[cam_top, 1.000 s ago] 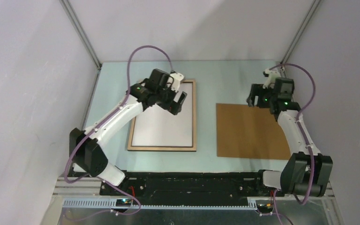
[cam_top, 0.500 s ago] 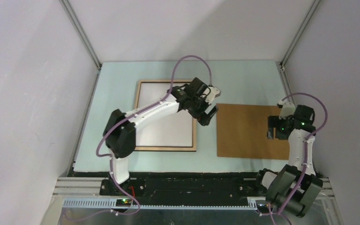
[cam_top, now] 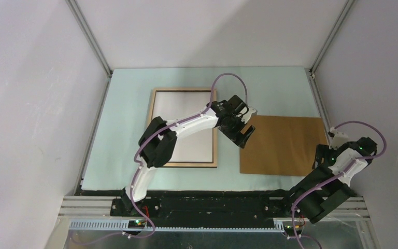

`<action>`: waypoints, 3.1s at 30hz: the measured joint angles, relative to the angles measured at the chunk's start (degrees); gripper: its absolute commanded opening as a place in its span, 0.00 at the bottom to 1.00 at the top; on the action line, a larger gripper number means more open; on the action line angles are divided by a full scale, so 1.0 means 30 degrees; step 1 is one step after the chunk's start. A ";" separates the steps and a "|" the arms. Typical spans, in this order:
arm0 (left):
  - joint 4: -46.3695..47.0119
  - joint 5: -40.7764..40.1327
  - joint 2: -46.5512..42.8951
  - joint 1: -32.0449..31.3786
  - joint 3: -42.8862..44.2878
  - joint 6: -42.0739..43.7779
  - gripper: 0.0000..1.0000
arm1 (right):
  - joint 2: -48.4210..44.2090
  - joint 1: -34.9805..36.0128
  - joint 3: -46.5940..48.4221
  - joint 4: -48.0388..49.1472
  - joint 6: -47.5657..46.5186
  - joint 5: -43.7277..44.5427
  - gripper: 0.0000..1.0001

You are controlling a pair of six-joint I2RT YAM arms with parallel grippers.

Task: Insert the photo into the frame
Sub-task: Adjust the photo frame item at the center of the board.

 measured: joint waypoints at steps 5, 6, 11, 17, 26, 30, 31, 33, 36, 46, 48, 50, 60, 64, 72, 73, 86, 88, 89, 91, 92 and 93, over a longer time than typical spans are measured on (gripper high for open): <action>0.0102 0.0335 0.0386 -0.0102 0.0452 -0.0299 0.98 | -0.1202 -0.2535 -0.0007 -0.1770 -0.3344 -0.0488 0.73; 0.0117 0.0430 0.0466 -0.0102 0.0459 -0.0299 0.98 | -0.1464 -0.2900 -0.0007 -0.2113 -0.3963 -0.0539 0.73; 0.0080 0.0437 0.1122 -0.0102 0.0882 -0.0291 0.98 | -0.1829 -0.3963 -0.0109 -0.3133 -0.6120 -0.0619 0.72; 0.0087 0.0015 0.1530 -0.0153 0.1348 -0.0248 0.98 | -0.1326 -0.4255 -0.0874 -0.2936 -0.6878 -0.0597 0.70; 0.0117 -0.0452 0.1778 -0.0423 0.1370 -0.0153 0.98 | 0.0641 -0.4255 -0.1122 -0.0619 -0.6688 -0.0109 0.69; 0.0117 -0.0576 0.1851 -0.0568 0.1377 -0.0109 0.98 | 0.1472 -0.4255 -0.1122 0.0372 -0.6550 0.0262 0.69; 0.0124 -0.0597 0.1902 -0.0605 0.1399 -0.0102 0.98 | 0.1654 -0.4255 -0.1122 0.0583 -0.6492 0.0350 0.69; 0.0102 -0.0823 0.2157 -0.0699 0.1603 -0.0087 0.98 | 0.1974 -0.4255 -0.1122 0.1013 -0.6411 0.0503 0.68; 0.0124 -0.1355 0.2514 -0.0874 0.1843 -0.0022 0.98 | 0.2448 -0.4255 -0.1122 0.1661 -0.6339 0.0838 0.68; 0.0131 -0.4029 0.2892 -0.2025 0.2033 0.0554 0.98 | 0.3497 -0.3519 -0.1013 0.3184 -0.5515 0.1515 0.66; 0.0146 -0.4568 0.2907 -0.2251 0.1989 0.0634 0.98 | 0.3694 -0.3082 -0.0882 0.3490 -0.5195 0.1661 0.66; 0.0270 -0.5020 0.2900 -0.2448 0.1887 0.0765 0.98 | 0.3767 -0.2623 -0.0845 0.3891 -0.4845 0.1865 0.66; 0.1494 -0.5996 0.1945 -0.3038 0.0189 0.1326 0.98 | 0.4073 0.0219 -0.0845 0.6280 -0.3053 0.3075 0.65; 0.1690 -0.5865 0.1494 -0.3118 -0.0539 0.1770 0.98 | 0.4320 0.2244 -0.0838 0.7461 -0.2178 0.4124 0.65; 0.1537 -0.4794 0.1158 -0.3184 -0.0969 0.2922 0.98 | 0.6492 0.5661 0.0947 0.8502 0.0189 0.5778 0.65; 0.1530 -0.4641 0.1158 -0.3191 -0.0962 0.3038 0.98 | 0.6878 0.5974 0.1304 0.8561 0.0525 0.5923 0.65; 0.0066 -0.1479 0.2419 -0.4233 0.1617 0.4138 0.98 | 1.1832 0.8794 0.6834 0.8393 0.3577 0.7293 0.65; 0.0015 -0.0845 0.2885 -0.4488 0.2346 0.4138 0.98 | 1.2371 0.9078 0.7541 0.8284 0.3861 0.7439 0.65; -0.0007 -0.0532 0.3104 -0.4605 0.2703 0.4131 0.98 | 1.2619 0.9224 0.7890 0.8233 0.4022 0.7490 0.65; -0.0051 0.0117 0.3555 -0.4794 0.3432 0.4109 0.98 | 1.3107 0.9464 0.8553 0.8065 0.4277 0.7584 0.65; -0.0080 0.0423 0.3774 -0.4874 0.3774 0.4087 0.98 | 1.3282 0.9559 0.8794 0.7992 0.4386 0.7635 0.65; -0.0087 0.0699 0.4000 -0.4954 0.4124 0.4065 0.98 | 1.3486 0.9675 0.9100 0.7876 0.4495 0.7672 0.65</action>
